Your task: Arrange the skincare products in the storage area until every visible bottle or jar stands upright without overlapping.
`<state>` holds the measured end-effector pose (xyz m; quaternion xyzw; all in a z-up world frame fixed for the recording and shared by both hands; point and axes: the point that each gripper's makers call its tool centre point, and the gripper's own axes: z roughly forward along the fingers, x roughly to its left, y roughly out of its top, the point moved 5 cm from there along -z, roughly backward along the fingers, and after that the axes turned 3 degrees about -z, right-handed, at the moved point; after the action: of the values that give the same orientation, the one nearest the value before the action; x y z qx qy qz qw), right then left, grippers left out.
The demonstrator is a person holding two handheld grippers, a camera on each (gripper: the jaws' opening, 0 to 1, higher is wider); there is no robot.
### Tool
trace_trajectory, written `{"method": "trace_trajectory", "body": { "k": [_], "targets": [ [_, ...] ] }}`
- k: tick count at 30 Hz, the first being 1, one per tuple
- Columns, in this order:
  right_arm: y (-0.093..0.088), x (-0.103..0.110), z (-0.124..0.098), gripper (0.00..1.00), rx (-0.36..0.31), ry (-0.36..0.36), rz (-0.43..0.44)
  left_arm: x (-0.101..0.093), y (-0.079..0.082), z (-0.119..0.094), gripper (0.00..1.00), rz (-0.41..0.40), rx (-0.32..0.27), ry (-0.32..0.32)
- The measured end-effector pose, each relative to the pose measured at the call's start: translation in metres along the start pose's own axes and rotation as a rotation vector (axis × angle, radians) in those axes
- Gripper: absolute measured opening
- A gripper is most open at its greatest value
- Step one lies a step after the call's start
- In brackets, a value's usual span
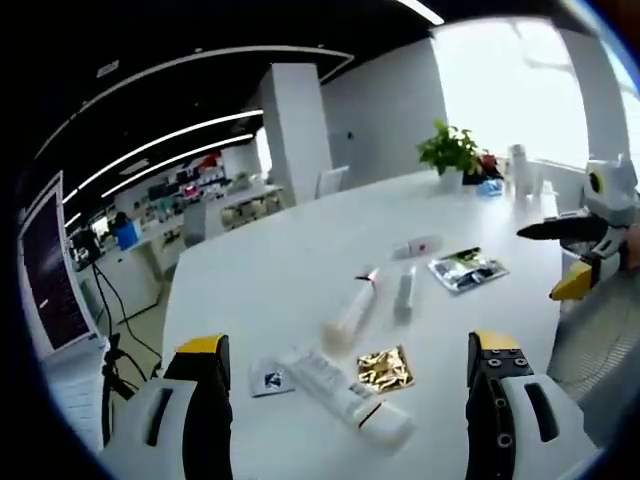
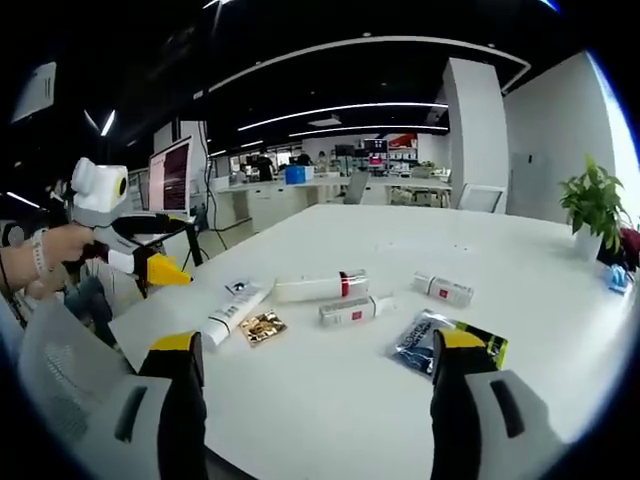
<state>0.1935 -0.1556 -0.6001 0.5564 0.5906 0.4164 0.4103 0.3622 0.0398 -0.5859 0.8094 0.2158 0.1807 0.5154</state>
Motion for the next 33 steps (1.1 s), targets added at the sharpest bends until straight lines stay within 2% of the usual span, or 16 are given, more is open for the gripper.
{"method": "trace_trajectory", "body": {
  "k": [5,8,13,17,24,33],
  "targets": [
    [0.000,-0.002,0.000,0.94,-0.003,-0.007,0.010,0.002,-0.002,0.024,0.94,0.012,0.051,-0.052],
    [-0.001,-0.002,0.000,0.94,0.001,-0.005,0.012,0.004,-0.002,0.034,0.91,0.019,0.061,-0.074],
    [-0.003,-0.005,0.000,0.92,0.012,-0.022,0.008,0.006,-0.002,0.055,0.87,0.081,0.090,-0.101],
    [-0.003,-0.005,0.000,0.92,0.005,-0.015,0.024,0.008,0.002,0.073,0.85,0.076,0.100,-0.121],
    [-0.005,-0.004,0.002,0.92,0.017,-0.010,0.003,0.008,0.010,0.104,0.81,0.115,0.131,-0.156],
    [-0.002,-0.009,0.000,0.90,-0.007,-0.036,0.012,0.012,0.007,0.143,0.76,0.172,0.221,-0.213]
  ]
}}
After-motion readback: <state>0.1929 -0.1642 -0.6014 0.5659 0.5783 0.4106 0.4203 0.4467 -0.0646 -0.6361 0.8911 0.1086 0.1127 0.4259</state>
